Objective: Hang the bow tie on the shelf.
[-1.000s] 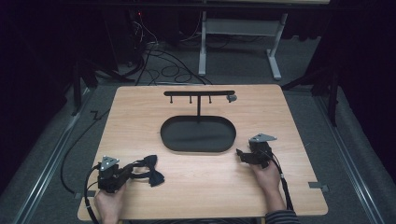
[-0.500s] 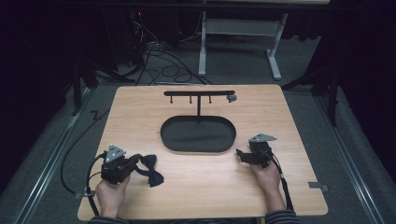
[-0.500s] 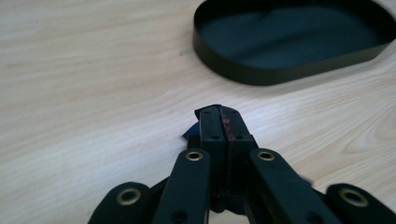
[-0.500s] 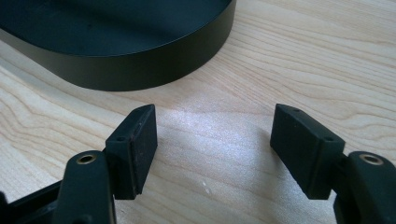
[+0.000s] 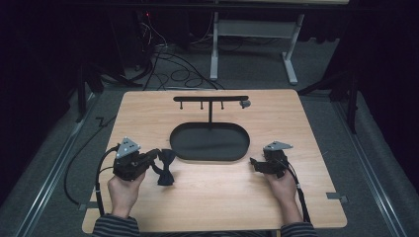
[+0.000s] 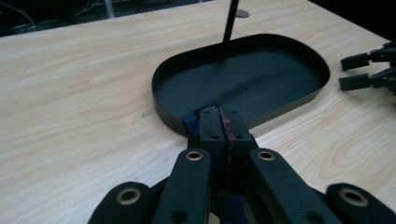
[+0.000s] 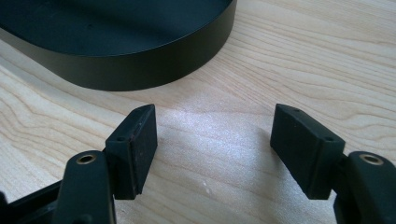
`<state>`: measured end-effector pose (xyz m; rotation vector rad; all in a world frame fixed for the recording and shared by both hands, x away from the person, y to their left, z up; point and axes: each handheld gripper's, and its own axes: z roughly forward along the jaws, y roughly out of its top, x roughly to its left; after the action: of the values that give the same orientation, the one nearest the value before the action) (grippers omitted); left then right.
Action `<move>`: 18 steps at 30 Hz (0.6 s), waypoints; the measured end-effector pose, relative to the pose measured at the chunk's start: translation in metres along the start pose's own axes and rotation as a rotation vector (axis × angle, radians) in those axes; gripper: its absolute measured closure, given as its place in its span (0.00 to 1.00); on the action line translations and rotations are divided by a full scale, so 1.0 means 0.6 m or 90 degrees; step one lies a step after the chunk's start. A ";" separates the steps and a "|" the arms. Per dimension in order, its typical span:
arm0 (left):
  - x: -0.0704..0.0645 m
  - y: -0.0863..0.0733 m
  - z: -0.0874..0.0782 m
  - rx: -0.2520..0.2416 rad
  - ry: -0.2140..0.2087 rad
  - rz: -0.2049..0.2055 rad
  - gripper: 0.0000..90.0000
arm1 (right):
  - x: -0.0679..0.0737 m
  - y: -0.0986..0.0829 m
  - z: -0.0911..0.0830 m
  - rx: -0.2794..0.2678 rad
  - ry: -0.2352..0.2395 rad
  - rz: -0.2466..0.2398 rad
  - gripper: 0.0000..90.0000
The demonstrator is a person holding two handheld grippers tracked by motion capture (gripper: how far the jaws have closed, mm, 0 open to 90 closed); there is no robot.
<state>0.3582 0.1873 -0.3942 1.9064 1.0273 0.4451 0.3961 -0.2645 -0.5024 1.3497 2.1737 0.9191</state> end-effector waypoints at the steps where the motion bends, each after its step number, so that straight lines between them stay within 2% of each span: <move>1: -0.001 0.005 0.001 0.002 -0.003 0.005 0.99 | 0.000 0.000 0.000 0.000 0.000 -0.001 0.37; 6: -0.007 0.029 0.010 0.000 -0.023 0.023 0.99 | 0.000 0.000 0.000 -0.001 -0.001 0.000 0.37; 7: -0.010 0.037 0.014 0.006 -0.022 0.036 0.99 | 0.000 0.000 0.000 -0.001 -0.001 0.000 0.37; 8: -0.010 0.037 0.014 0.006 -0.022 0.036 0.99 | 0.000 0.000 0.000 0.000 0.000 0.000 0.37; 11: -0.016 0.053 0.023 0.014 -0.021 0.059 0.99 | 0.000 0.000 0.000 -0.001 -0.001 0.001 0.37; 18: -0.020 0.081 0.038 0.019 -0.023 0.084 0.99 | 0.000 0.000 0.000 0.000 0.000 0.001 0.37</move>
<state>0.3891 0.1528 -0.3644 2.0092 0.8937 0.4714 0.3961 -0.2643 -0.5024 1.3520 2.1732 0.9189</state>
